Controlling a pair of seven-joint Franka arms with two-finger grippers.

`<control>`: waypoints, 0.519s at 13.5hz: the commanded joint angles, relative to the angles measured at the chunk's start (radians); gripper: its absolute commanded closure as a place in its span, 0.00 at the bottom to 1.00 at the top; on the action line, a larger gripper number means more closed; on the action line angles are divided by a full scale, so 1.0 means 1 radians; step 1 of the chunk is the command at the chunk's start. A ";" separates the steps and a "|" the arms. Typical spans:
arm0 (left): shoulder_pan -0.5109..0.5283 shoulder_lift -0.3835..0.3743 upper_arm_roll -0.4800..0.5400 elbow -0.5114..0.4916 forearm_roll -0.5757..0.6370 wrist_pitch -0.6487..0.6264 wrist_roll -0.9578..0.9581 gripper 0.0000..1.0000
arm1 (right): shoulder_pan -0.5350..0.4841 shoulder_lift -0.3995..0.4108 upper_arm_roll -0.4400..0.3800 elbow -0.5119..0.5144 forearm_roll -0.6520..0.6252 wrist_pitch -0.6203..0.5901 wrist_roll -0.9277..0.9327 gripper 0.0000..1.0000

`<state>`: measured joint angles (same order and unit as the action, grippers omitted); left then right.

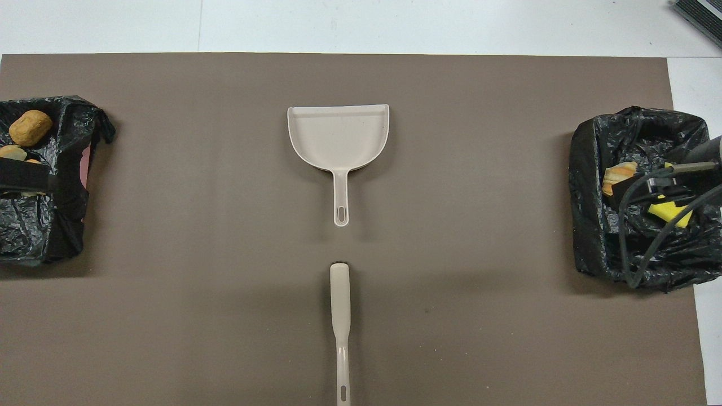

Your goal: Sweep and dump trash in bin

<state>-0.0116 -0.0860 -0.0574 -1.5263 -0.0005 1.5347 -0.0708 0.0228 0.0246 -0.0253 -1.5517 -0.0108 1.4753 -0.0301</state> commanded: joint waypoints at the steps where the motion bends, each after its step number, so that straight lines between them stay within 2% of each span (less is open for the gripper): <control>1: 0.004 -0.023 0.001 -0.026 -0.018 -0.022 0.009 0.00 | -0.007 -0.009 0.004 -0.005 0.018 0.010 0.009 0.00; 7: 0.004 -0.029 -0.001 -0.031 -0.018 -0.019 0.000 0.00 | -0.007 -0.009 0.004 -0.005 0.018 0.008 0.009 0.00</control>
<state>-0.0116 -0.0905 -0.0578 -1.5293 -0.0023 1.5182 -0.0708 0.0228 0.0246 -0.0253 -1.5517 -0.0108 1.4753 -0.0301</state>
